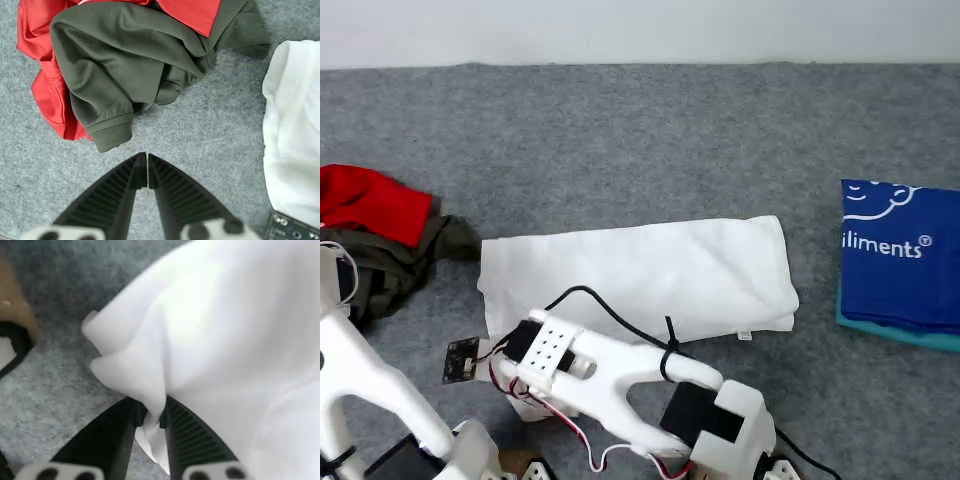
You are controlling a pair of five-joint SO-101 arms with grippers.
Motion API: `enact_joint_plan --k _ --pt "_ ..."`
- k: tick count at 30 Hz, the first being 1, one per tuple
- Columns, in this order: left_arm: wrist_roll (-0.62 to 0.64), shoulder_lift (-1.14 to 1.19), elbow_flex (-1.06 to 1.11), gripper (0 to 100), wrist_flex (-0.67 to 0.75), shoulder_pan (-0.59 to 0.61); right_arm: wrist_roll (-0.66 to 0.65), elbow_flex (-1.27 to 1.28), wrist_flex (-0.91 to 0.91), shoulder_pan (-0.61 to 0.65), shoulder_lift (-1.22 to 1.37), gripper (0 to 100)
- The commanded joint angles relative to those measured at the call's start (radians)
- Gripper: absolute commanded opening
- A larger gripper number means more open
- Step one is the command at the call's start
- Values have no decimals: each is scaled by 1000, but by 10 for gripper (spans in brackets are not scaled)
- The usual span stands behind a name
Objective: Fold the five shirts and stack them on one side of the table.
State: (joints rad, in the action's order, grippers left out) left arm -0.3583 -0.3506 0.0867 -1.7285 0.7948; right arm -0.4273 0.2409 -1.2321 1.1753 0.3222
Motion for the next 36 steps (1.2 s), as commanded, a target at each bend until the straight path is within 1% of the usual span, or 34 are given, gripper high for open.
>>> enact_joint_plan --k 1,5,9,12,15,17,20,22,23,26,27,30,35,36 --pt "-5 -26 -27 15 -18 8 -5 -49 8 -22 5 9" --pt "-9 -26 -27 15 -17 8 -5 -147 -74 -96 4 9" --pt "-9 -25 -27 15 -17 5 -5 -321 -197 -196 4 9" --pt "-9 -25 -27 15 -8 3 -6 -446 -239 -265 10 9" --pt "-9 -25 -27 15 -2 3 -46 -522 -242 -315 13 9" --pt "-9 -25 -27 15 0 2 -87 -534 -228 -338 15 9" --pt "-9 -25 -27 15 0 2 -109 -537 -183 -375 39 9" --pt "-9 -23 -27 15 0 2 -112 -537 -160 -395 77 34" --pt "-9 -23 -27 15 0 2 -112 -539 -154 -403 99 67" --pt "-11 -23 -27 15 0 2 -100 -557 -163 -417 160 201" --pt "-11 -23 -27 15 0 2 -72 -569 -165 -424 171 218" --pt "-12 -23 -27 15 0 2 12 -646 -193 -450 185 213" --pt "-41 -23 -27 15 0 2 61 -793 -325 -460 185 210" --pt "-43 -23 -27 15 0 2 64 -824 -355 -458 185 197"
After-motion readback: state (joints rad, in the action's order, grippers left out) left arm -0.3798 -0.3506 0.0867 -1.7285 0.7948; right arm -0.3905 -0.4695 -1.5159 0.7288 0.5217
